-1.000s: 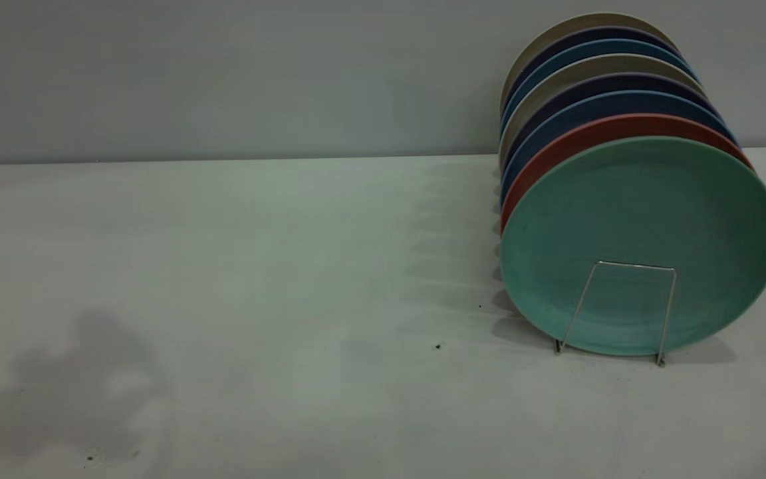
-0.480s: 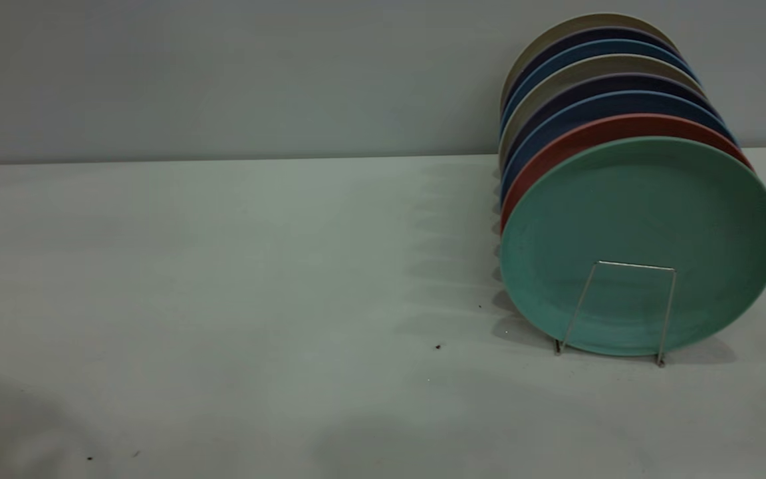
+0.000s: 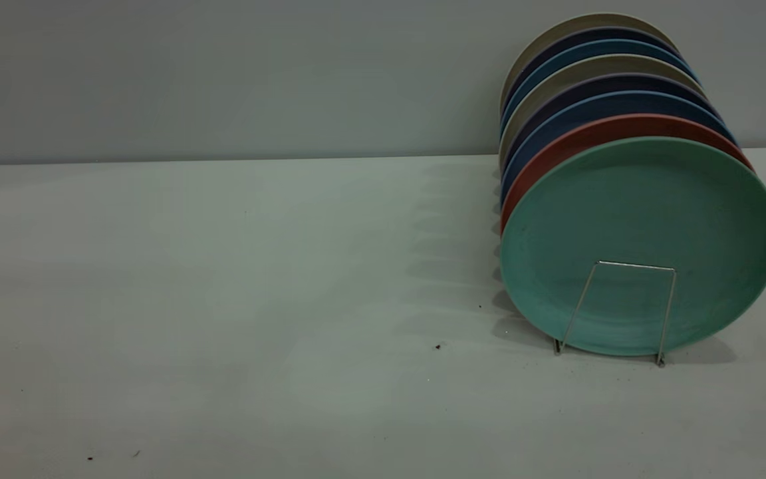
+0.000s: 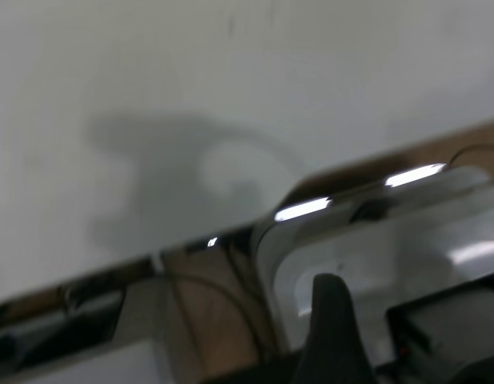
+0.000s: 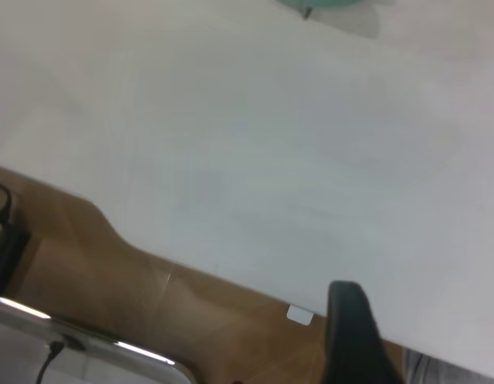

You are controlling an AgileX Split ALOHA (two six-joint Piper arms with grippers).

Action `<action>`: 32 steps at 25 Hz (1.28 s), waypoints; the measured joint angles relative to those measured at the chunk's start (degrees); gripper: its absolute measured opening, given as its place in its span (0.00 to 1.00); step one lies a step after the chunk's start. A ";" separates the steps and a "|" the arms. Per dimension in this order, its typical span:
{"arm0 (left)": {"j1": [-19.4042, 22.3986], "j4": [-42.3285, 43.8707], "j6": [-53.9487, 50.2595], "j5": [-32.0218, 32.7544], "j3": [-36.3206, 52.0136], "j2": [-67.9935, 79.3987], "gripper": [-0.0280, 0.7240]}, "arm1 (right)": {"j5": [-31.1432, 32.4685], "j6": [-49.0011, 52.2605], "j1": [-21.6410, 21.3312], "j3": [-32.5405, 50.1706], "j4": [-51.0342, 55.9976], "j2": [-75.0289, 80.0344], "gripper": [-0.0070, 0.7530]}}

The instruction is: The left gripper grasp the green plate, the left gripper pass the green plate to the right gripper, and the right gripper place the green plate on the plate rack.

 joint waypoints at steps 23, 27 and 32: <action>0.00 10.62 -10.28 -2.70 12.74 -40.01 0.79 | 0.00 -0.32 -0.01 0.00 0.20 -0.09 0.61; 0.00 10.62 -10.28 -2.43 12.74 -43.42 0.79 | 0.00 -0.34 -3.34 0.00 0.50 -3.96 0.61; 0.00 10.62 -10.28 -2.07 12.74 -45.61 0.79 | 0.06 -0.39 -10.82 0.00 0.50 -13.57 0.61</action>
